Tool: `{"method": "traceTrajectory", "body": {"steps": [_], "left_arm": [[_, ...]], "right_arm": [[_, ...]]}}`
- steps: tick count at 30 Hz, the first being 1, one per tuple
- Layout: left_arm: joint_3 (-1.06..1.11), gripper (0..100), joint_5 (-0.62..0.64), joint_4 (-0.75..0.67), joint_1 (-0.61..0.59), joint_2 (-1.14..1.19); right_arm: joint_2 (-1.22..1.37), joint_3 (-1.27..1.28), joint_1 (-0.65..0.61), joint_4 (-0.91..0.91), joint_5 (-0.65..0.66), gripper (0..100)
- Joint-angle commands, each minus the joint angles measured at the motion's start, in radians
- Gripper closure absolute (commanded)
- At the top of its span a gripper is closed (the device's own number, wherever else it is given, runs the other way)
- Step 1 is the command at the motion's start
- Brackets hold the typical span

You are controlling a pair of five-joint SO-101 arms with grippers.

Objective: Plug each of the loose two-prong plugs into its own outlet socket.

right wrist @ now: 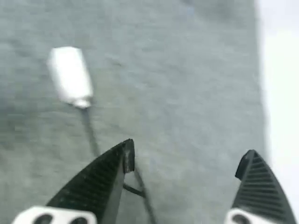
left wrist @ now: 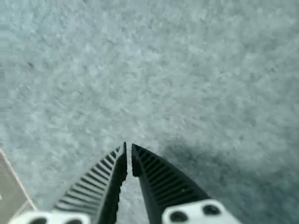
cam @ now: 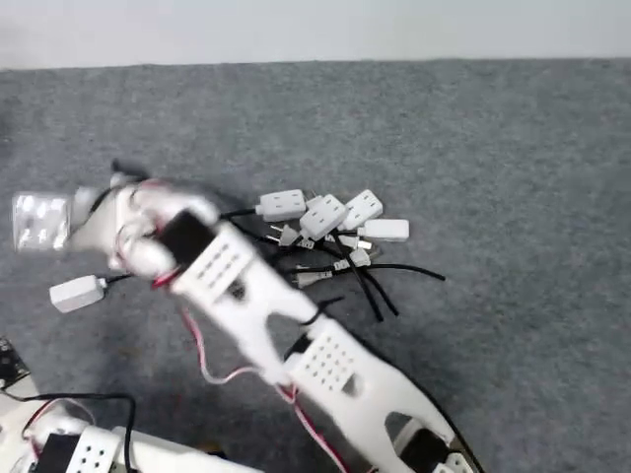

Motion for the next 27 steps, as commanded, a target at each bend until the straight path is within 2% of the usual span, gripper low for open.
{"method": "traceTrajectory", "body": {"steps": [1, 9, 14, 23, 27], "left_arm": [[-0.015, 98, -0.003, 0.002, 0.006, -0.008], [-0.015, 98, -0.003, 0.002, 0.006, -0.008], [-0.013, 98, -0.003, 0.002, 0.006, -0.008], [-0.013, 98, -0.003, 0.002, 0.006, -0.008], [-0.013, 98, -0.003, 0.002, 0.006, -0.008]], "right_arm": [[-0.176, -0.052, 0.090, 0.039, -0.012, 65.9], [-0.426, -0.049, 0.229, 0.372, -0.011, 65.9], [-0.516, -0.049, 0.435, 0.369, -0.080, 66.0], [-0.532, -0.048, 0.897, 0.371, -0.379, 66.0], [-0.489, -0.015, 1.049, 0.371, -0.434, 66.0]]}}
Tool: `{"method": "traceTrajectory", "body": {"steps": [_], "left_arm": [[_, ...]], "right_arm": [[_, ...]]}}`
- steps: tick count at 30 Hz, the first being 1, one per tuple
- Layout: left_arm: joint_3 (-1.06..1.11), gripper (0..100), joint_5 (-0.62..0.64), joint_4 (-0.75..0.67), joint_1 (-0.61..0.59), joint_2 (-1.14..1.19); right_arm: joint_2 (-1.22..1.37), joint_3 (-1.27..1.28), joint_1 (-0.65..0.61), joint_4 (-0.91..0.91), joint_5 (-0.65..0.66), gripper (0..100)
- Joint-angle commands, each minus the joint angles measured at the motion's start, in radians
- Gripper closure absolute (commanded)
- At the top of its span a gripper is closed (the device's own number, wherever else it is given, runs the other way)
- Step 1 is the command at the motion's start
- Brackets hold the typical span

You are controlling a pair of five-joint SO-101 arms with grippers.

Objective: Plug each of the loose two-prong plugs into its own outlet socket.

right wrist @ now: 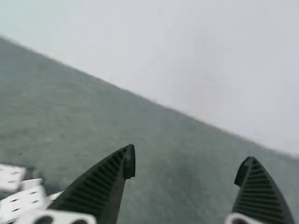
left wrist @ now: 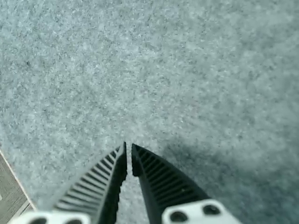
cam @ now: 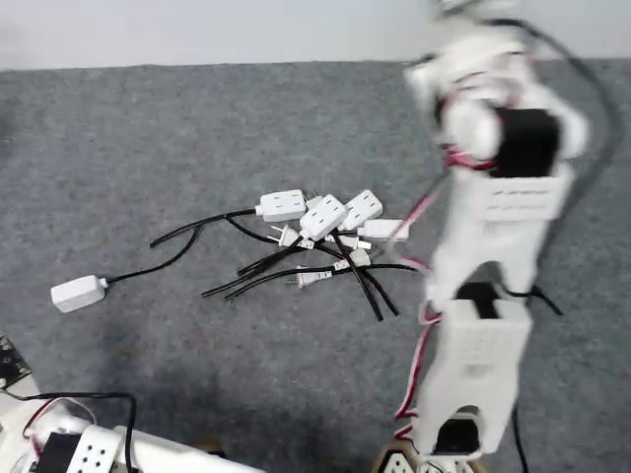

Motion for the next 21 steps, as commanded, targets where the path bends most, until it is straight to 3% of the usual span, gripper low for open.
{"method": "traceTrajectory", "body": {"steps": [1, 6, 11, 19, 21], "left_arm": [[-0.013, 98, -0.003, 0.002, 0.006, -0.008], [-0.013, 98, -0.003, 0.002, 0.008, -0.008], [-0.012, 98, -0.003, 0.005, 0.046, -0.008], [-0.012, 98, -0.005, 0.014, 0.049, -0.008], [-0.012, 98, -0.005, 0.014, 0.049, -0.008]], "right_arm": [[0.004, 0.012, 0.122, 0.047, -0.037, 66.0], [0.004, 0.219, 0.205, 0.047, -0.038, 66.0], [0.002, 0.509, 0.202, 0.047, -0.040, 66.0], [-0.042, 0.864, 0.042, 0.042, -0.026, 66.0], [-0.048, 0.890, -0.013, 0.041, 0.054, 66.0]]}}
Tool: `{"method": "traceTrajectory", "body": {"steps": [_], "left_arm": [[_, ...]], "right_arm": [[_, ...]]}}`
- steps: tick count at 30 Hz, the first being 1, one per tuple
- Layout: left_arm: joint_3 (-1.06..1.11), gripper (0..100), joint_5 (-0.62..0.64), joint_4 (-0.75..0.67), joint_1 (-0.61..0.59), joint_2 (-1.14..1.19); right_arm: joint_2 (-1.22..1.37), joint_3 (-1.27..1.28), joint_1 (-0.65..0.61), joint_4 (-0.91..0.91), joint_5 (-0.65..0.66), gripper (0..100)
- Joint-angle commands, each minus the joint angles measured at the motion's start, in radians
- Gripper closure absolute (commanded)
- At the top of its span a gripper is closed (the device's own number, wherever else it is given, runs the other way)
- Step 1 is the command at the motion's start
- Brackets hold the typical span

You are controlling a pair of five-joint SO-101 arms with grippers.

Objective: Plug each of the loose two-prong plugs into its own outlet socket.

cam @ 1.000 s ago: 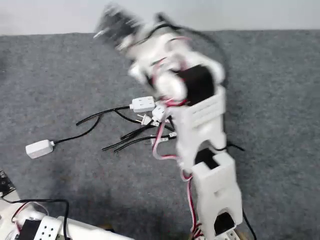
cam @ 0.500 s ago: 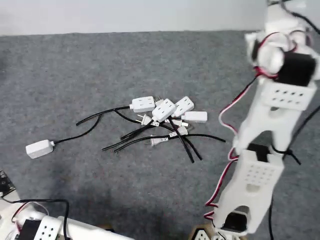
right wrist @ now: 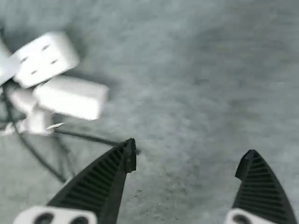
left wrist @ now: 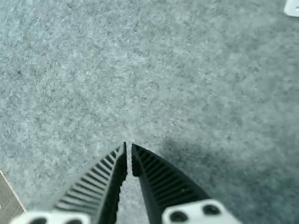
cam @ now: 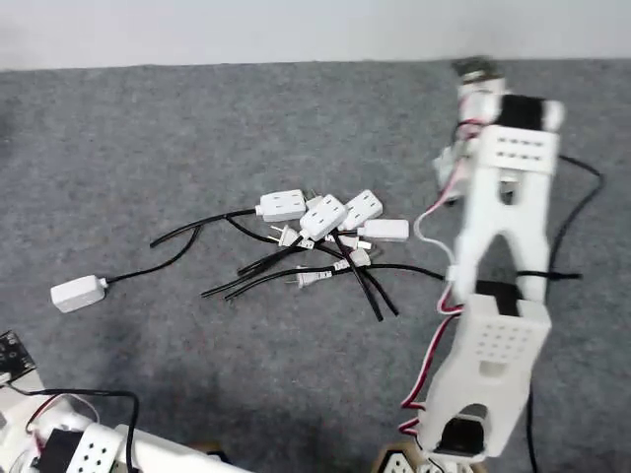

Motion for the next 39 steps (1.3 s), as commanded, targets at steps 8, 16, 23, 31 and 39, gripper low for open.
{"method": "traceTrajectory", "body": {"steps": [8, 16, 23, 31, 39], "left_arm": [[-0.012, 98, -0.005, 0.012, 0.006, -0.008], [-0.016, 98, -0.003, 0.006, 0.063, -0.008], [-0.018, 98, -0.006, 0.012, 0.087, -0.008], [-0.013, 98, -0.006, 0.012, 0.095, -0.008], [-0.090, 99, -0.005, 0.017, 0.308, -0.008]], "right_arm": [[-0.056, 0.132, -0.202, 0.039, 0.448, 66.0], [-0.068, 0.227, -0.151, 0.039, 0.232, 66.0], [-0.070, 0.437, -0.073, -0.027, 0.097, 66.0], [-0.269, 0.779, 0.002, -0.177, 0.044, 66.0], [-0.803, 1.249, -0.056, -0.386, -0.175, 66.0]]}}
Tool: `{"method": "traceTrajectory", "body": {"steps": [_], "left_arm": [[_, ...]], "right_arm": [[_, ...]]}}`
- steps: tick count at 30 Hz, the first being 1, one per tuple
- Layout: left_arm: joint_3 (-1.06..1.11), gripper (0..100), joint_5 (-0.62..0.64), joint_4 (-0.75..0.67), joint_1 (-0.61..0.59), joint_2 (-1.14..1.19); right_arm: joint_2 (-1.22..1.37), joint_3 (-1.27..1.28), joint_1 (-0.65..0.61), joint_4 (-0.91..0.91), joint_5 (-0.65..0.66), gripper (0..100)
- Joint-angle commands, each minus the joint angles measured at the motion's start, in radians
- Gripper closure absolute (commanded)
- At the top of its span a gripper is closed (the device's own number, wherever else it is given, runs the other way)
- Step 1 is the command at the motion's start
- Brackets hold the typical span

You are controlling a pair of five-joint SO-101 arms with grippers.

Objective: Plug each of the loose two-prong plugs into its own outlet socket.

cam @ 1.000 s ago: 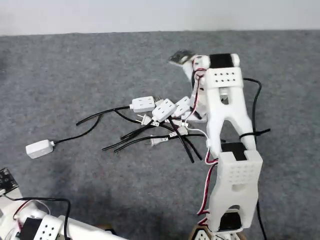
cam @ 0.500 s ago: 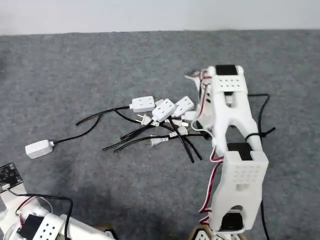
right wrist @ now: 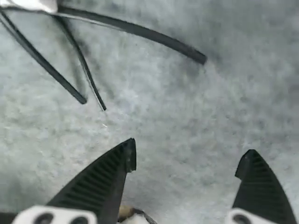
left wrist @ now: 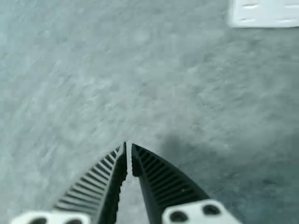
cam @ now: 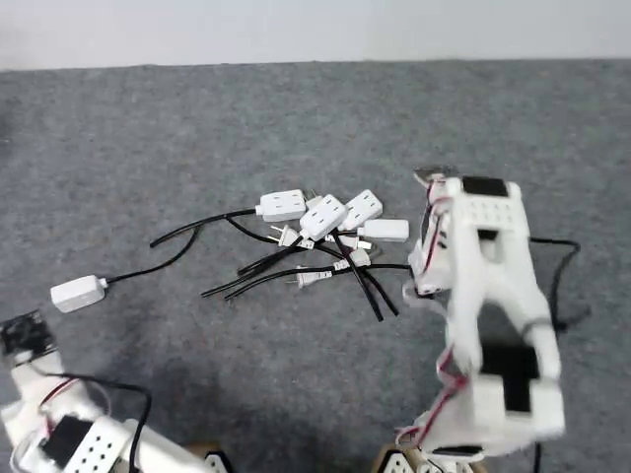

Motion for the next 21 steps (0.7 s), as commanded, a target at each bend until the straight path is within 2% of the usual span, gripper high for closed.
{"method": "traceTrajectory", "body": {"steps": [1, 6, 9, 12, 17, 21], "left_arm": [[-0.128, 99, -0.003, 0.031, 0.133, -0.008], [-0.357, 98, 0.009, 0.209, 0.336, -0.008], [-0.443, 98, 0.103, 0.284, 0.482, -0.008], [-0.513, 98, 0.169, 0.308, 0.580, -0.008], [-0.595, 98, 0.137, 0.288, 0.793, 0.032], [-0.740, 98, 0.135, 0.298, 0.937, 0.183]], "right_arm": [[-0.269, 0.215, -0.042, -0.147, -0.060, 66.0], [-0.443, 0.500, -0.045, -0.363, -0.009, 66.0], [-0.456, 0.569, -0.044, -0.446, 0.012, 66.0], [-0.433, 0.592, -0.044, -0.487, 0.014, 66.0], [-0.331, 0.643, -0.042, -0.611, 0.015, 66.0], [-0.255, 0.624, 0.004, -0.654, 0.009, 66.0]]}}
